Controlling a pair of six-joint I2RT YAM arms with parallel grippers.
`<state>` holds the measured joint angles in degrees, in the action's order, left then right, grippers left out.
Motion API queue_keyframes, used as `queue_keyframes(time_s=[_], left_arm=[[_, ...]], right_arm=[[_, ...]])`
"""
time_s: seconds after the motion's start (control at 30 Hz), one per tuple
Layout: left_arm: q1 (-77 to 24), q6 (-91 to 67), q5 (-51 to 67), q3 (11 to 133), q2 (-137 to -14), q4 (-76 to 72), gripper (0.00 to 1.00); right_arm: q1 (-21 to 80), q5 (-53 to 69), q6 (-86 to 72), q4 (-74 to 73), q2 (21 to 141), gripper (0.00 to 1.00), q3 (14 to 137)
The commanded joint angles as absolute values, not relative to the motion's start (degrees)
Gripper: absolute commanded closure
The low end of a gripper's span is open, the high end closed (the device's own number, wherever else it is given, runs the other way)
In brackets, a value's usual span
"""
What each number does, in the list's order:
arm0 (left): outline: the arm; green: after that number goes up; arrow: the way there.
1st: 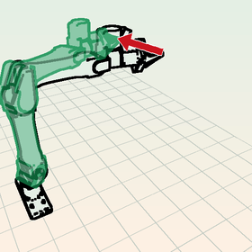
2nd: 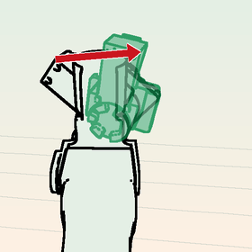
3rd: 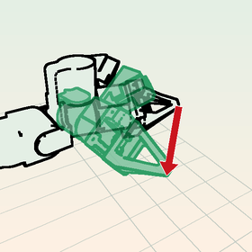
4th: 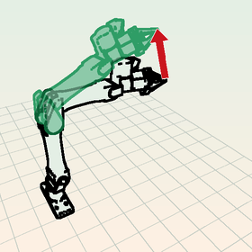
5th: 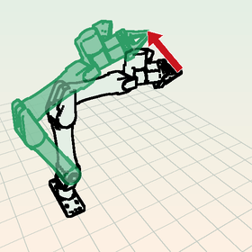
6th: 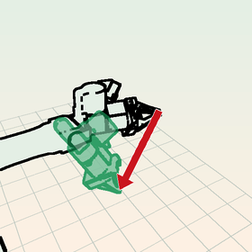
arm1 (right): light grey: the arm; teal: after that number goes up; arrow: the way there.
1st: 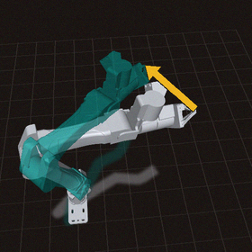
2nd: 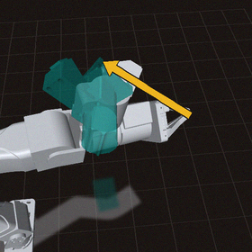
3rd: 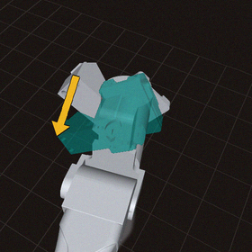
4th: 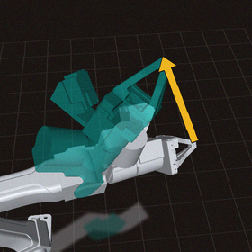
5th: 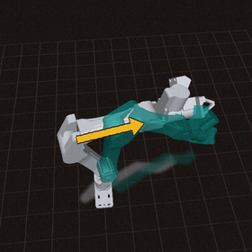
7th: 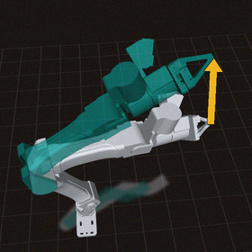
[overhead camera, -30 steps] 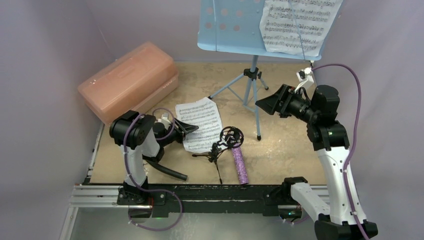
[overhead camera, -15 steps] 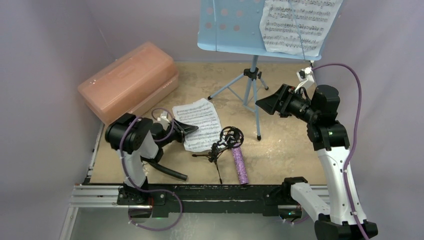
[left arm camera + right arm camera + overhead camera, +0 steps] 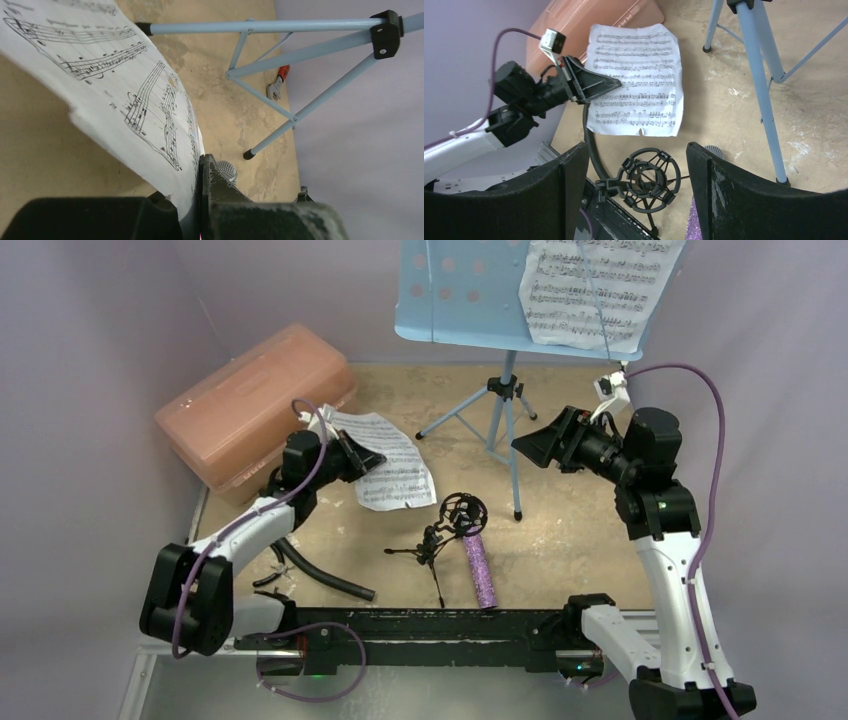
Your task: Set up the instrument practice props
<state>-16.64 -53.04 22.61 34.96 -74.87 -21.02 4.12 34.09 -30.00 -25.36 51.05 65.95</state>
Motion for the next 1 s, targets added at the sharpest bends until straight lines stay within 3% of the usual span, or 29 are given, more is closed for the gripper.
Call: queue_keyframes(time_s=[0.0, 0.5, 0.97], left_arm=[[-16.79, -41.73, 18.79, 43.26, -68.15, -3.94, 1.00], [-16.76, -28.30, 9.40, 64.31, -55.08, 10.01, 1.00], [-16.78, -10.37, 24.80, 67.90, -44.65, -2.97, 1.00]], right_arm=[[4.31, 34.98, -28.74, -23.54, 50.60, 0.26, 68.79], [4.31, 37.08, -28.16, -19.27, 49.02, 0.25, 69.51], [4.31, 45.79, -30.41, -11.56, 48.01, 0.23, 69.09]])
